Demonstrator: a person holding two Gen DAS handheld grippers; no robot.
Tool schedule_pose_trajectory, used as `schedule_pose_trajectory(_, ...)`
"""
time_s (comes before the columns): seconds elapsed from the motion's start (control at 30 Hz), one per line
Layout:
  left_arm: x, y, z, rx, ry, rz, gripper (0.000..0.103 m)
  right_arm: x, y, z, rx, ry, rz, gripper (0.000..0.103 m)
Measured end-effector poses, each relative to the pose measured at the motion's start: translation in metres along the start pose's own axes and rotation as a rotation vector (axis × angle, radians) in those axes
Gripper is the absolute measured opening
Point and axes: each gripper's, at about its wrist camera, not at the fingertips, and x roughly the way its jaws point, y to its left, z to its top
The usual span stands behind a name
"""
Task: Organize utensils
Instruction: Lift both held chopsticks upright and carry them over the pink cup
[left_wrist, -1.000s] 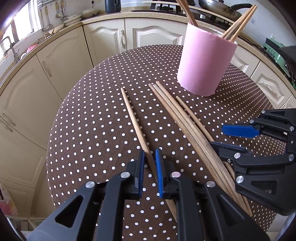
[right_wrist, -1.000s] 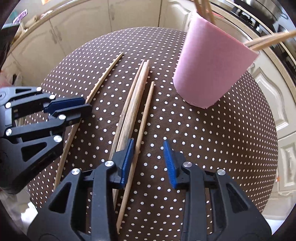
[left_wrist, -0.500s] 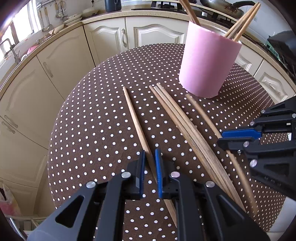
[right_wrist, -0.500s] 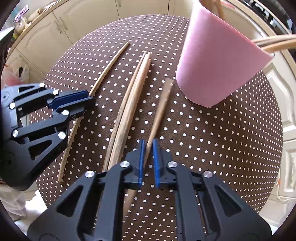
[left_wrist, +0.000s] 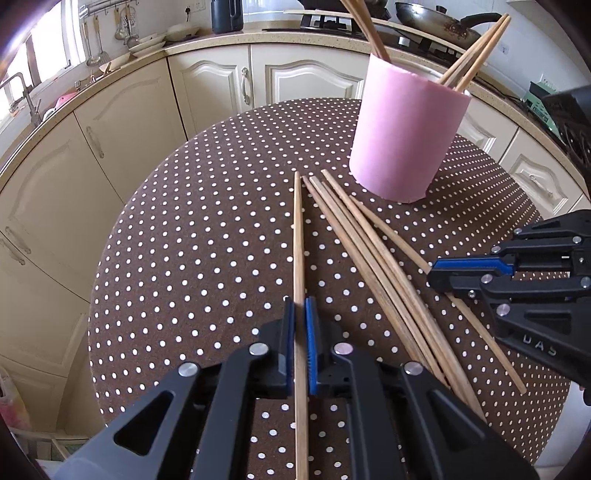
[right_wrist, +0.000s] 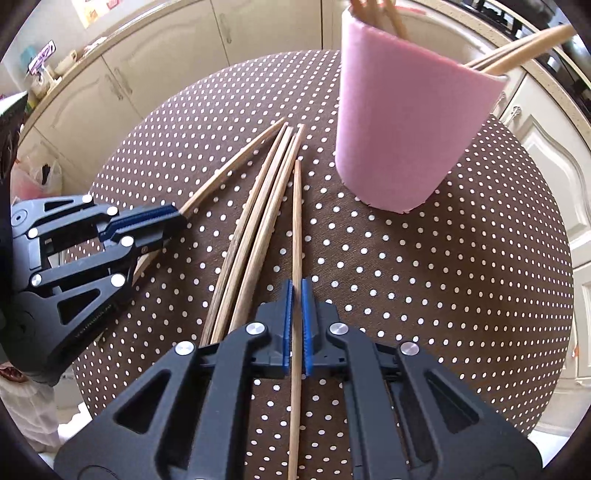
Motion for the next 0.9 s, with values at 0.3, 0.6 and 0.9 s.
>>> schedule_pose_trajectory(0.3, -0.003, 0.014, -0.003, -0.042, 0.003, -0.066, 0.006, -0.022, -0.007, -0.015, 0.026, -0.074, 0.06, 0.005)
schedule_pose_trajectory(0.6, -0.016, 0.032, -0.004, -0.106, -0.019, -0.18, 0.006, -0.036, -0.013, -0.036, 0.05, -0.117, 0.102, 0.005)
schedule_pose_trajectory(0.9, -0.051, 0.028, -0.007, -0.107, -0.16, -0.279, 0.006, -0.066, -0.028, -0.05, 0.08, -0.233, 0.189, 0.005)
